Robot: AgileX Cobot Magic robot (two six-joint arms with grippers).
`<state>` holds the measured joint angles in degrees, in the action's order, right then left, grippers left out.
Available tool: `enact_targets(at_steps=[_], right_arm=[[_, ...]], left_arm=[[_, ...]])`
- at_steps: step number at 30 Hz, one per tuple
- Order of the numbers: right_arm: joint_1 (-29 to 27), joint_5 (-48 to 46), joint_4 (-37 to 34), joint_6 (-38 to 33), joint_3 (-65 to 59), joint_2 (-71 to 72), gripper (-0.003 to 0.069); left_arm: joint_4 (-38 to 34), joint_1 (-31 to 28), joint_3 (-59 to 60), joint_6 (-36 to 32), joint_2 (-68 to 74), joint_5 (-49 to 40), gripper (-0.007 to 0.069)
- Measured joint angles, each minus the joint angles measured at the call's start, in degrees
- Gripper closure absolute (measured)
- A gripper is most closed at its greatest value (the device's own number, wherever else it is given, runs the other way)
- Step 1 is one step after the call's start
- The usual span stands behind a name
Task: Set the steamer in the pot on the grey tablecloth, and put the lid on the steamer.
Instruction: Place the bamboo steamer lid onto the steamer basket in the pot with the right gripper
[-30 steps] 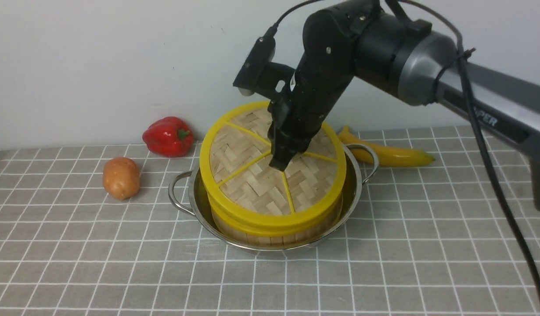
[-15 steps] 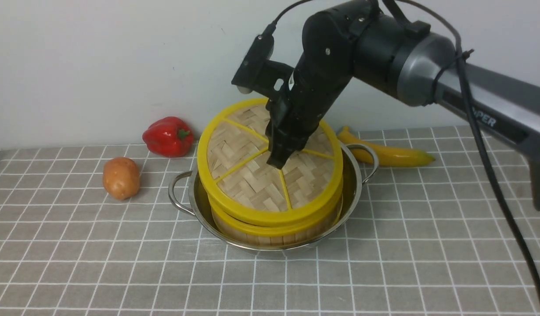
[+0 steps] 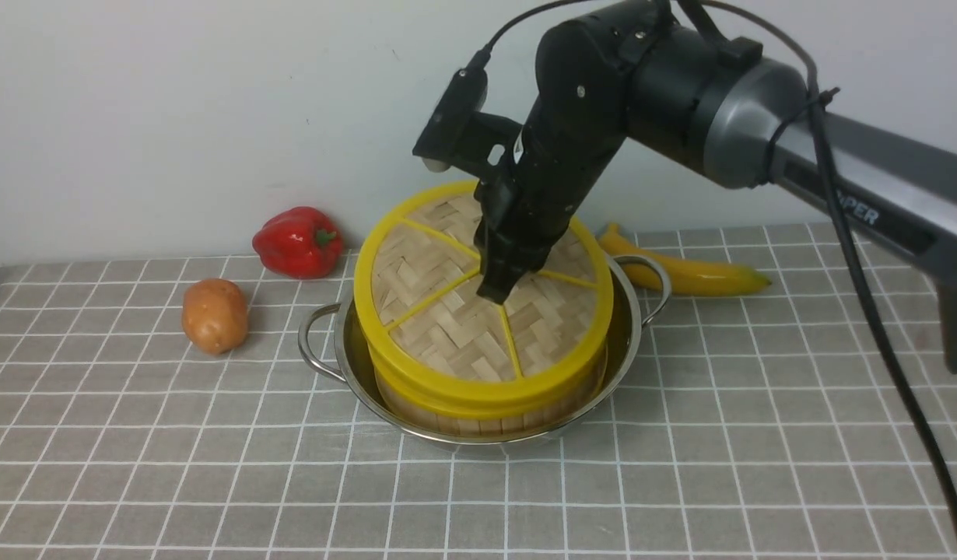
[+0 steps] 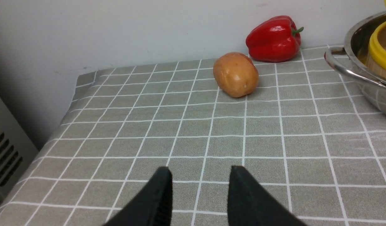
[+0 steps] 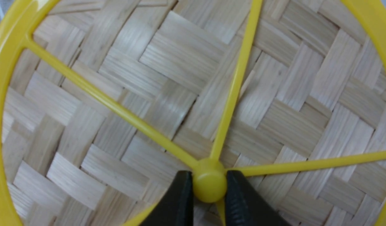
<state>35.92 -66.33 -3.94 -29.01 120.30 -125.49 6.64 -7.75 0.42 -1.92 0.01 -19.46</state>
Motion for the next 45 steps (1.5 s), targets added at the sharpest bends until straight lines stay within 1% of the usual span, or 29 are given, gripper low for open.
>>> enact_targets(at_steps=[19, 29, 45], right_arm=[[0.0, 1.0, 0.1, -0.1, 0.1, -2.0, 0.0515], [0.0, 2.3, 0.0, -3.8, 0.1, -2.0, 0.0515], [0.0, 2.7, -0.2, -4.8, 0.1, -2.0, 0.0515]], left_arm=[[0.0, 0.0, 0.0, 0.0, 0.0, 0.0, 0.0382], [0.0, 0.0, 0.0, 0.0, 0.0, 0.0, 0.0382], [0.0, 0.0, 0.0, 0.0, 0.0, 0.0, 0.0382]])
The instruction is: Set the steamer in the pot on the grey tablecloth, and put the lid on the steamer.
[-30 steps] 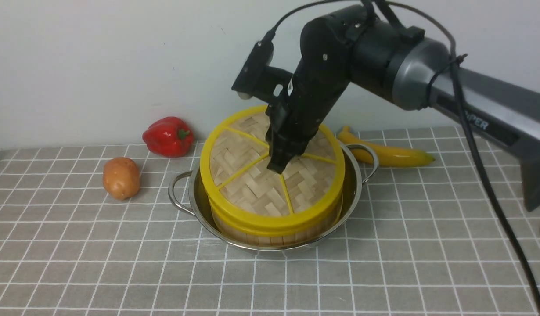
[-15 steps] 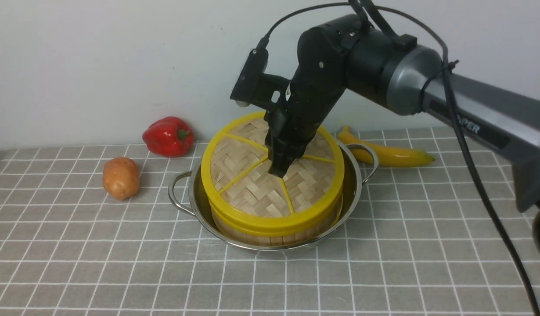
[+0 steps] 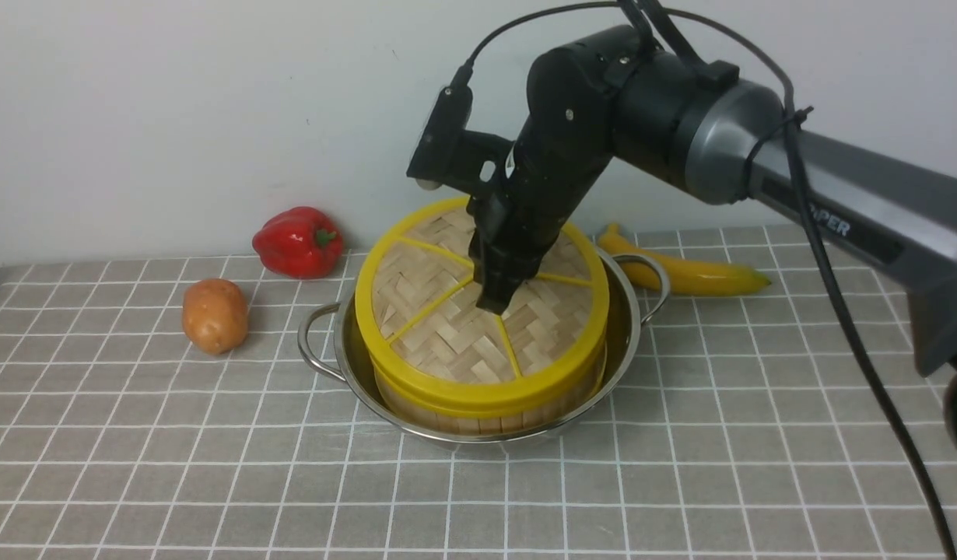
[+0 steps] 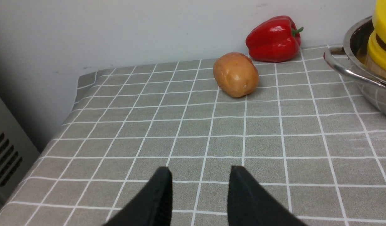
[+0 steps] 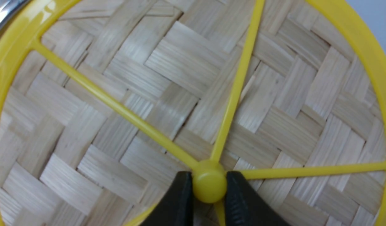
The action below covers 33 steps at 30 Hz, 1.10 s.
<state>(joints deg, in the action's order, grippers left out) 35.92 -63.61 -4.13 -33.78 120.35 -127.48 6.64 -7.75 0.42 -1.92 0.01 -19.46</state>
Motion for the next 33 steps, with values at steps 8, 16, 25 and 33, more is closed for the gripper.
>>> enact_targets(at_steps=[8, 16, 25, 33], right_arm=[[0.0, 2.3, 0.0, 0.3, 0.0, 0.0, 0.0423], [0.0, 3.3, 0.0, 0.3, 0.0, 0.0, 0.0272], [0.0, 4.9, 0.3, 0.8, 0.0, 1.4, 0.0316], [-0.2, 5.2, 2.9, 6.3, 0.0, 11.5, 0.0657]], left_arm=[[0.0, 0.0, 0.0, 0.0, 0.0, 0.0, 0.0382], [0.0, 0.0, 0.0, 0.0, 0.0, 0.0, 0.0382], [0.0, 0.0, 0.0, 0.0, 0.0, 0.0, 0.0382], [0.0, 0.0, 0.0, 0.0, 0.0, 0.0, 0.0382]])
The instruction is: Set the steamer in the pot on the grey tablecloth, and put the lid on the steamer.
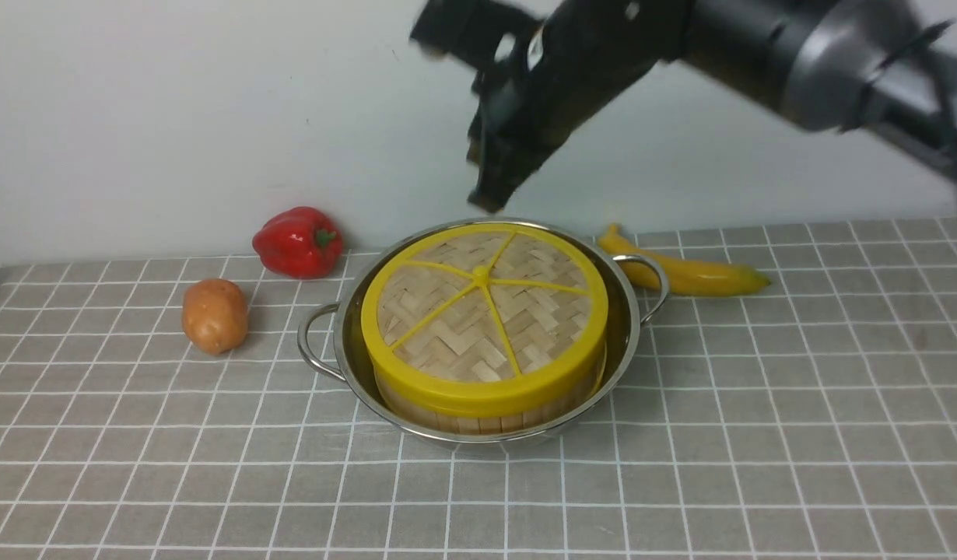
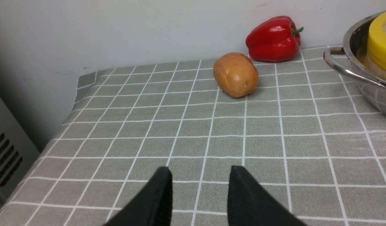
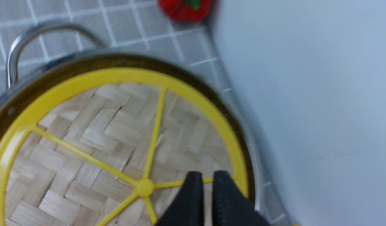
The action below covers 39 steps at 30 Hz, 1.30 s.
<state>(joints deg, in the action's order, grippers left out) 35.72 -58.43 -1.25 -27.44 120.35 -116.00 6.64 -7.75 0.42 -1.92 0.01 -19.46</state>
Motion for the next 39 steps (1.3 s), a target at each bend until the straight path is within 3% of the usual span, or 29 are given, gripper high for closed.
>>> enact_targets(at_steps=[12, 21, 27, 31, 35, 39], right_arm=[[-2.5, -4.3, -0.5, 16.1, 0.0, 8.0, 0.067], [-2.6, -5.0, -8.8, 20.1, 0.0, 8.0, 0.0659], [-3.9, -5.9, -6.3, 24.6, -5.6, 12.1, 0.0645], [-5.9, 1.0, -2.4, 27.4, -22.5, 25.4, 0.0631], [-11.2, 14.4, -1.4, 30.7, -46.7, 47.6, 0.062], [-18.7, 20.6, -1.2, 33.1, -65.2, 64.3, 0.0608]], left_arm=[[0.0, 0.0, 0.0, 0.0, 0.0, 0.0, 0.0382], [0.0, 0.0, 0.0, 0.0, 0.0, 0.0, 0.0382], [0.0, 0.0, 0.0, 0.0, 0.0, 0.0, 0.0382], [0.0, 0.0, 0.0, 0.0, 0.0, 0.0, 0.0382], [0.0, 0.0, 0.0, 0.0, 0.0, 0.0, 0.0382], [0.0, 0.0, 0.0, 0.0, 0.0, 0.0, 0.0382]])
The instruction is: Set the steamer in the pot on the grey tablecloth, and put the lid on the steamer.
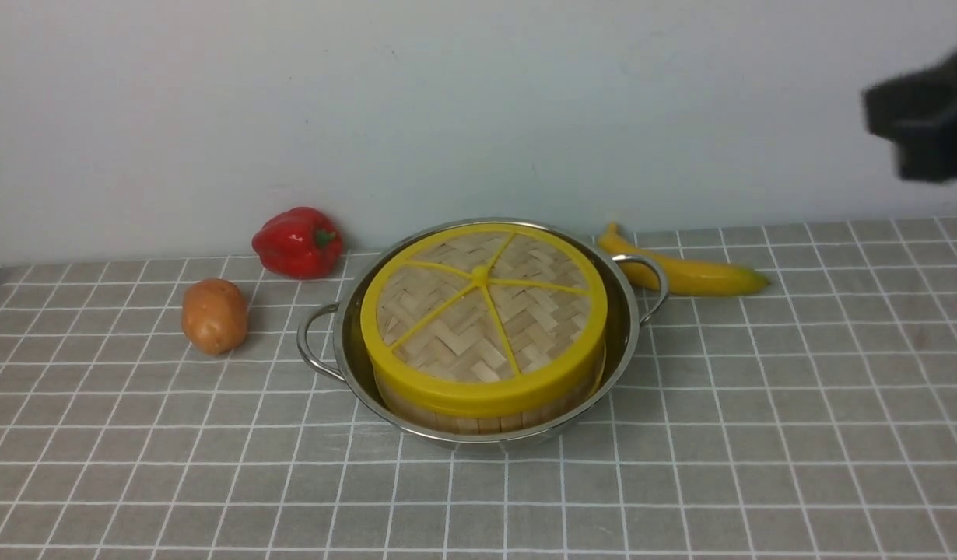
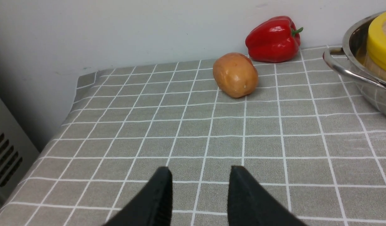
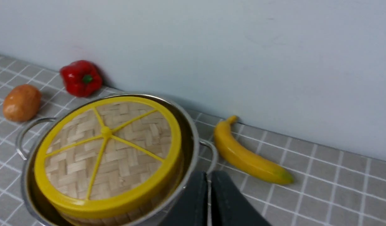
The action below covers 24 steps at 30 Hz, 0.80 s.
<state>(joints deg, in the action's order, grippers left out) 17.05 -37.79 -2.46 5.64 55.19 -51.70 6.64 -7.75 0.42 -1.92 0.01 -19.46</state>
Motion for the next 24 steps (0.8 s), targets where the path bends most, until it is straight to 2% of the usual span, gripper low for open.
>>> enact_targets(at_steps=[5, 12, 18, 24], right_arm=[[-8.6, 7.0, 0.5, 0.8, -16.4, 19.4, 0.059], [-14.4, 15.9, 1.1, 1.4, -36.9, 44.4, 0.0559], [-14.9, 19.2, 1.1, 1.4, -47.7, 51.3, 0.0537], [-14.9, 17.5, 1.1, 1.4, -52.3, 51.4, 0.0524]], left_arm=[[0.0, 0.0, 0.0, 0.0, 0.0, 0.0, 0.0382], [0.0, 0.0, 0.0, 0.0, 0.0, 0.0, 0.0382], [0.0, 0.0, 0.0, 0.0, 0.0, 0.0, 0.0382], [0.0, 0.0, 0.0, 0.0, 0.0, 0.0, 0.0382]])
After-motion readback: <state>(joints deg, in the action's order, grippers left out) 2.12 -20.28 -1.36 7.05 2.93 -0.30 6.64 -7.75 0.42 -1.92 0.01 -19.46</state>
